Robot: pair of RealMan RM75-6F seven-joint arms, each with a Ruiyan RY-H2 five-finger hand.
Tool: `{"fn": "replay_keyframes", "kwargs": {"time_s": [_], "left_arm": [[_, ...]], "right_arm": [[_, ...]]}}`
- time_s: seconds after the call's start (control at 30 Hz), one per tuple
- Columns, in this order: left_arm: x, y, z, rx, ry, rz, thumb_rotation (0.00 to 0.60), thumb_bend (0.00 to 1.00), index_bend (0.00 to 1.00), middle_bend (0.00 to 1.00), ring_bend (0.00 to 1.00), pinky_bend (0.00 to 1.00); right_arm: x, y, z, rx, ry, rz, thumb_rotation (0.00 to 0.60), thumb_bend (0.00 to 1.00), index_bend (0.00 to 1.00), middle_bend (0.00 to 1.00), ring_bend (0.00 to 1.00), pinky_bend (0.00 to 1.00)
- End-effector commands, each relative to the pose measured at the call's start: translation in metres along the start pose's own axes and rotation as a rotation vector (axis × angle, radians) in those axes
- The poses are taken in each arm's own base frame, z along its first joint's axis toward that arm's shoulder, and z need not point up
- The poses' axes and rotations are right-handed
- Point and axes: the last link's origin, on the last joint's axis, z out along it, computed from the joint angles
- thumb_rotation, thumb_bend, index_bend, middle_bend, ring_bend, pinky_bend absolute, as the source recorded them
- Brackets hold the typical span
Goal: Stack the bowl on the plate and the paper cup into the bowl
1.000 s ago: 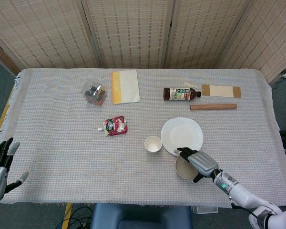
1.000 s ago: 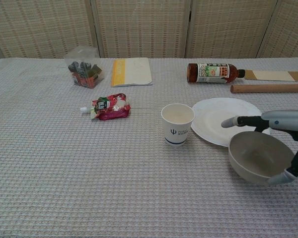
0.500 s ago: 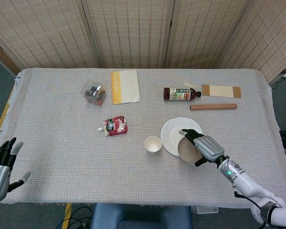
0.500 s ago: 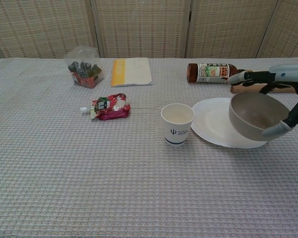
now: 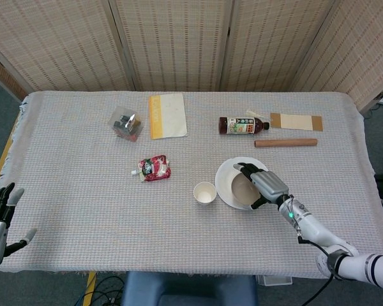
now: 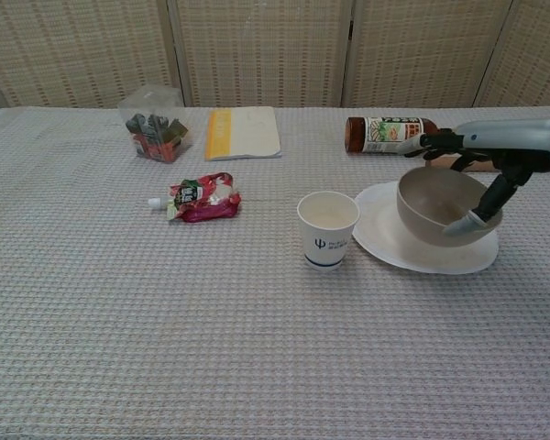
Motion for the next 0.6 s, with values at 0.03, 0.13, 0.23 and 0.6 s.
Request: {"fn": "replay_keyframes", "kwargs": {"time_s": [0.03, 0.13, 0.23, 0.6], "left_arm": [[0.000, 0.000, 0.000, 0.001, -0.001, -0.001, 0.600, 0.25, 0.04, 0.00, 0.00, 0.16], [0.000, -0.002, 0.001, 0.005, -0.002, -0.002, 0.600, 0.25, 0.04, 0.00, 0.00, 0.16], [0.000, -0.003, 0.001, 0.008, -0.002, -0.003, 0.600, 0.25, 0.04, 0.00, 0.00, 0.16], [0.000, -0.003, 0.001, 0.009, -0.002, -0.006, 0.600, 0.25, 0.04, 0.00, 0.00, 0.16]], "right_arm": [[0.003, -0.001, 0.011, -0.010, 0.000, -0.002, 0.600, 0.28, 0.00, 0.00, 0.00, 0.45], [0.008, 0.000, 0.017, -0.026, 0.003, -0.014, 0.600, 0.28, 0.00, 0.00, 0.00, 0.45], [0.012, 0.003, 0.022, -0.046, 0.004, -0.020, 0.600, 0.28, 0.00, 0.00, 0.00, 0.45], [0.013, 0.008, 0.034, -0.093, -0.026, -0.025, 0.600, 0.28, 0.00, 0.00, 0.00, 0.45]]}}
